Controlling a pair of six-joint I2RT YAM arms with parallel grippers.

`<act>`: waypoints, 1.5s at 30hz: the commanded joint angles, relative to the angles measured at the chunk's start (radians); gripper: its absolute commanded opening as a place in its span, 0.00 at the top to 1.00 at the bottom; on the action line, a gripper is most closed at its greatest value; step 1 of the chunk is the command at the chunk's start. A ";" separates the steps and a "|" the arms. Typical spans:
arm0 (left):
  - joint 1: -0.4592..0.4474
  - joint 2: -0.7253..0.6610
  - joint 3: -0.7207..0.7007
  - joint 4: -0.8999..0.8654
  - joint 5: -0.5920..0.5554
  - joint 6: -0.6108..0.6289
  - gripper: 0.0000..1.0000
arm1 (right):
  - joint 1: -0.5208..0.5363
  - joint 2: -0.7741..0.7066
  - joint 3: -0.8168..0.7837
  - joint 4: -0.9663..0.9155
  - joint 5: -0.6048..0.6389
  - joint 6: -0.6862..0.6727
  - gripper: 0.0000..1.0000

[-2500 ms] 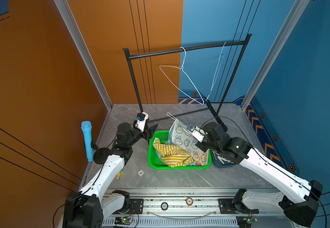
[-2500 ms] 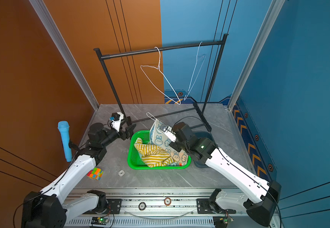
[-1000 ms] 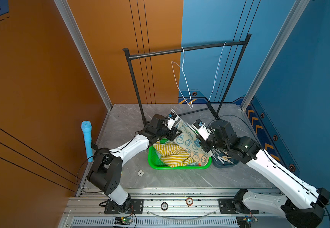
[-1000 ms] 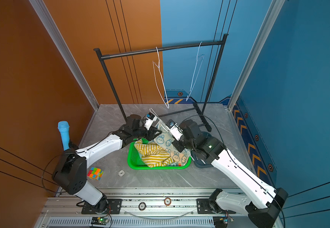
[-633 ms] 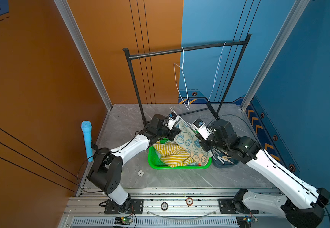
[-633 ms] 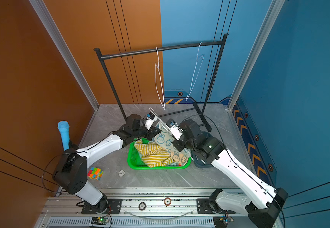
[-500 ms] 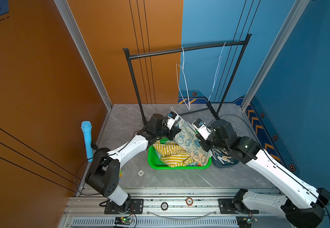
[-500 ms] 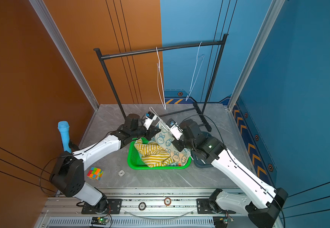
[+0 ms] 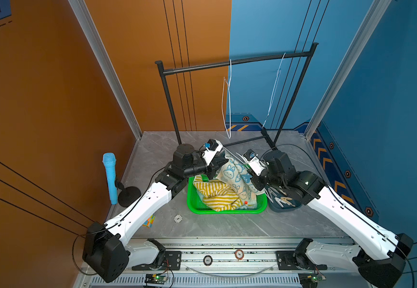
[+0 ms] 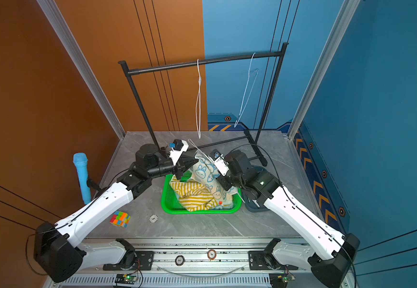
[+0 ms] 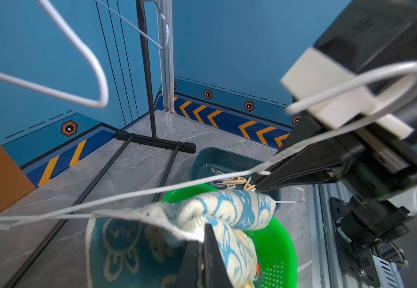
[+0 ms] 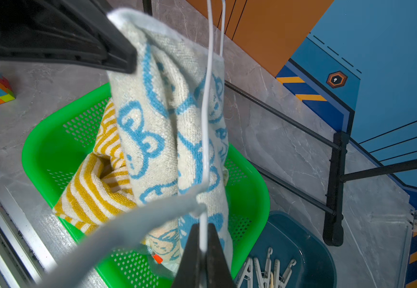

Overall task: Remove the clothespins securing towels to the hanger
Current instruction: Remove the towel from the hanger.

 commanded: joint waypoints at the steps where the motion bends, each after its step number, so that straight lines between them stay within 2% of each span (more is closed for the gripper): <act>1: -0.012 -0.029 0.067 0.022 0.055 0.032 1.00 | -0.007 0.012 -0.001 -0.020 0.020 0.020 1.00; 7: -0.015 -0.074 0.133 0.051 0.054 0.048 1.00 | -0.019 0.022 -0.017 -0.018 0.021 0.023 1.00; 16: -0.004 -0.166 0.244 0.051 -0.032 0.099 1.00 | -0.022 0.035 -0.037 -0.012 0.019 0.033 1.00; 19: -0.003 -0.184 0.278 0.058 -0.066 0.114 1.00 | -0.057 0.039 -0.043 -0.008 0.022 0.036 1.00; 26: -0.002 -0.228 0.292 0.119 -0.134 0.140 1.00 | -0.070 0.028 -0.060 -0.008 0.028 0.040 1.00; 32: -0.007 -0.235 0.285 0.126 -0.116 0.123 1.00 | -0.078 -0.008 -0.062 -0.007 0.033 0.040 1.00; 37: -0.018 -0.220 0.266 0.126 -0.054 0.120 1.00 | -0.081 -0.051 -0.066 -0.009 0.046 0.040 1.00; 45: -0.097 -0.152 0.269 0.126 0.002 0.148 1.00 | -0.103 -0.127 -0.071 -0.041 0.103 0.024 1.00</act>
